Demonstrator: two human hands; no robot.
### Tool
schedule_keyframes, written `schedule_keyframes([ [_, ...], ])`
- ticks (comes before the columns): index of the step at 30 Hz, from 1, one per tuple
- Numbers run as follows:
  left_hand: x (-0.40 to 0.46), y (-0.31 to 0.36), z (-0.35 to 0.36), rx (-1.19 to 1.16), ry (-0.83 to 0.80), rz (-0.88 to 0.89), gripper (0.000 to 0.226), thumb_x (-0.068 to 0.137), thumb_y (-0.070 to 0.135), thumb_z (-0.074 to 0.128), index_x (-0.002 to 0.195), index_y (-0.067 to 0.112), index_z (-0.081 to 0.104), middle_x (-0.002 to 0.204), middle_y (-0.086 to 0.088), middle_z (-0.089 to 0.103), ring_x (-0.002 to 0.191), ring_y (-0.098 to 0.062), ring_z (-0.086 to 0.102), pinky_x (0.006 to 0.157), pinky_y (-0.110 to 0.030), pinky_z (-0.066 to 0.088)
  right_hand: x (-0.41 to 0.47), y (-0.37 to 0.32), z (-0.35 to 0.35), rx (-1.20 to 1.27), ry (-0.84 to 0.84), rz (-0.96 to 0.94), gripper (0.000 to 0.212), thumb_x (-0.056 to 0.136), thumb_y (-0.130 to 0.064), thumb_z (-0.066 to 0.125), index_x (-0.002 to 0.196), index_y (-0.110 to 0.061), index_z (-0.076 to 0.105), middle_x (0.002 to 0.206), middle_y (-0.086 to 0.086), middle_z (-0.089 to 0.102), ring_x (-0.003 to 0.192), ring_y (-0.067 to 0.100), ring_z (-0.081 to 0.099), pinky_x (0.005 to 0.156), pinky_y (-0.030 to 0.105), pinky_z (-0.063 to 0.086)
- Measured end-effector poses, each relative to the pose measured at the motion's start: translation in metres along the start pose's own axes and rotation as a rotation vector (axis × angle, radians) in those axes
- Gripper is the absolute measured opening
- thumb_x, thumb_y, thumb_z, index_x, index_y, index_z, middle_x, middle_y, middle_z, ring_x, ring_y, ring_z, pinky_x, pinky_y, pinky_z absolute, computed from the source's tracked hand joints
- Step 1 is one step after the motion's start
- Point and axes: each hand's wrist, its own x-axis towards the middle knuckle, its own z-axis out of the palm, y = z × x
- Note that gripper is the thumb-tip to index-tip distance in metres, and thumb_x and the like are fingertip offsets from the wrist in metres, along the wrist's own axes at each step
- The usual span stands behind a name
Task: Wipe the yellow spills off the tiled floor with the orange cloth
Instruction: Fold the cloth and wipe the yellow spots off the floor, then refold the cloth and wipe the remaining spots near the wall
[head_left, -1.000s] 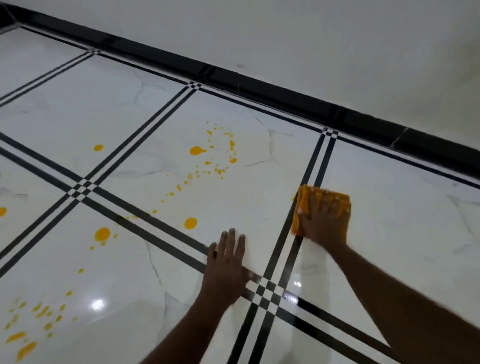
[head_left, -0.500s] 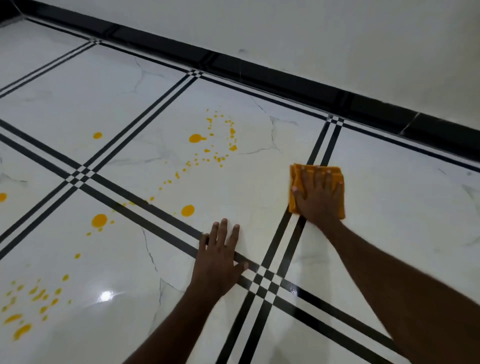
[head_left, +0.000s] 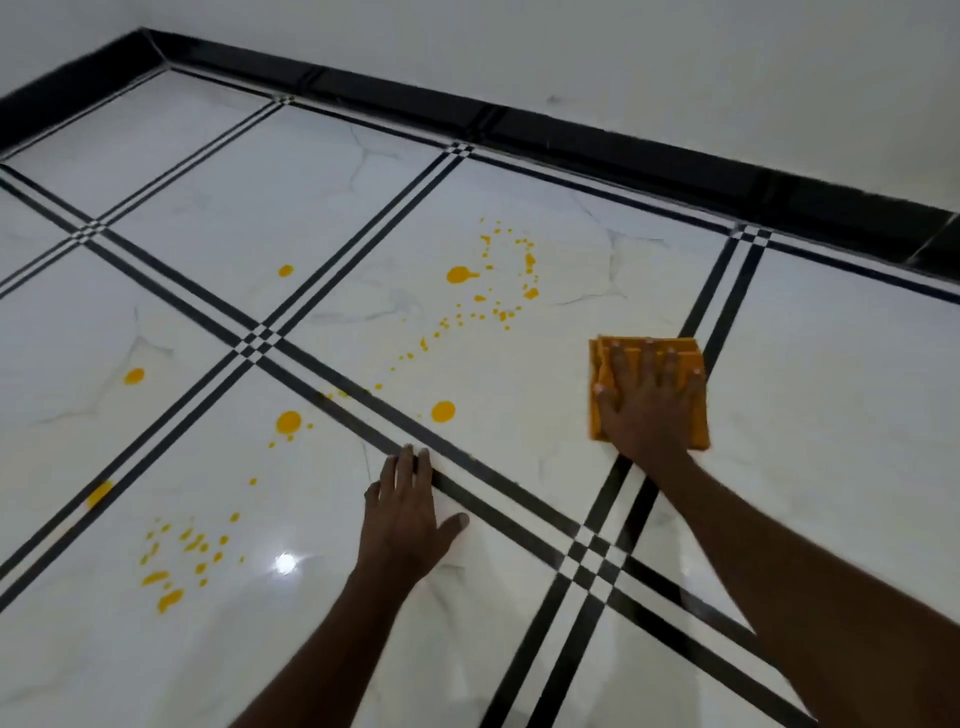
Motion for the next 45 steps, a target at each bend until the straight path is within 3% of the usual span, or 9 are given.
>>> schedule_keyframes([
  [7, -0.024, -0.025, -0.001, -0.035, -0.042, -0.116, 0.106, 0.086, 0.068, 0.05, 0.158, 0.006, 0.001, 0.166, -0.014, -0.002, 0.154, -0.03, 0.0, 0.122, -0.043, 0.014, -0.07, -0.138, 0.027, 0.026, -0.088, -0.613, 0.068, 0.097, -0.058, 0.036, 0.16, -0.034, 0.028, 0.168, 0.009, 0.026, 0.156, 0.038, 0.018, 0.123, 0.066, 0.008],
  [15, -0.031, -0.041, -0.001, -0.109, -0.039, -0.096, 0.109, 0.082, 0.063, 0.06, 0.158, 0.009, 0.004, 0.166, -0.011, 0.0, 0.153, -0.028, 0.003, 0.122, -0.043, 0.016, 0.012, -0.131, 0.023, -0.015, -0.075, -0.227, 0.075, 0.091, -0.06, 0.025, 0.159, -0.029, 0.031, 0.164, 0.018, 0.031, 0.15, 0.048, 0.025, 0.118, 0.071, 0.007],
  [19, -0.027, -0.059, -0.015, -0.048, -0.089, -0.091, 0.108, 0.081, 0.055, 0.066, 0.156, 0.006, 0.006, 0.165, -0.01, 0.006, 0.151, -0.028, 0.009, 0.121, -0.04, 0.021, -0.037, -0.206, 0.03, -0.015, -0.153, -0.487, 0.073, 0.094, -0.058, 0.025, 0.162, -0.031, 0.022, 0.168, 0.016, 0.023, 0.154, 0.045, 0.018, 0.12, 0.07, 0.01],
  [24, -0.038, -0.08, -0.016, -0.027, -0.118, -0.128, 0.112, 0.081, 0.063, 0.064, 0.157, 0.007, 0.004, 0.166, -0.01, 0.001, 0.152, -0.029, 0.006, 0.121, -0.041, 0.022, -0.081, -0.15, 0.018, -0.048, -0.169, -0.653, 0.069, 0.097, -0.057, 0.03, 0.161, -0.036, 0.019, 0.169, 0.009, 0.023, 0.155, 0.039, 0.02, 0.121, 0.065, 0.015],
  [29, -0.032, -0.077, -0.023, -0.045, -0.131, -0.136, 0.115, 0.074, 0.059, 0.074, 0.155, 0.006, 0.012, 0.164, -0.01, 0.01, 0.149, -0.029, 0.014, 0.117, -0.044, 0.031, -0.014, -0.149, 0.011, -0.085, -0.132, -0.285, 0.077, 0.093, -0.063, 0.024, 0.159, -0.026, 0.033, 0.164, 0.02, 0.031, 0.148, 0.049, 0.029, 0.118, 0.072, 0.015],
  [34, -0.025, -0.078, -0.053, -0.022, -0.412, -0.118, 0.101, 0.085, 0.046, 0.069, 0.157, 0.007, 0.01, 0.166, -0.011, 0.003, 0.151, -0.029, 0.011, 0.118, -0.042, 0.029, -0.097, -0.212, 0.021, -0.11, -0.238, -0.603, 0.078, 0.092, -0.063, 0.032, 0.161, -0.028, 0.025, 0.166, 0.016, 0.027, 0.152, 0.047, 0.023, 0.12, 0.069, 0.009],
  [39, -0.008, -0.074, -0.136, 0.107, -0.667, -0.029, 0.068, 0.093, 0.049, 0.058, 0.148, 0.013, 0.041, 0.15, -0.006, 0.046, 0.139, -0.025, 0.041, 0.112, -0.035, 0.034, -0.081, -0.205, -0.03, -0.09, -0.465, -0.623, 0.067, 0.098, -0.043, 0.01, 0.163, -0.025, 0.016, 0.169, 0.009, 0.024, 0.155, 0.037, 0.021, 0.123, 0.058, 0.018],
  [42, 0.01, -0.063, -0.194, 0.041, -0.6, 0.025, 0.058, 0.094, 0.045, 0.059, 0.142, 0.013, 0.051, 0.139, -0.007, 0.056, 0.116, -0.022, 0.059, 0.106, -0.038, 0.044, -0.058, -0.222, -0.091, 0.213, -0.521, -0.469, 0.049, 0.108, -0.031, 0.034, 0.154, -0.017, 0.041, 0.146, 0.013, 0.055, 0.136, 0.034, 0.048, 0.107, 0.04, 0.037],
  [45, 0.022, -0.047, -0.237, -0.284, -0.481, 0.024, 0.042, 0.093, 0.033, 0.064, 0.128, 0.01, 0.063, 0.116, -0.01, 0.068, 0.095, -0.021, 0.069, 0.088, -0.038, 0.059, -0.04, -0.24, -0.153, 0.41, -0.595, -0.323, 0.027, 0.108, -0.026, 0.036, 0.102, -0.012, 0.059, 0.093, 0.008, 0.062, 0.098, 0.031, 0.059, 0.079, 0.032, 0.044],
])
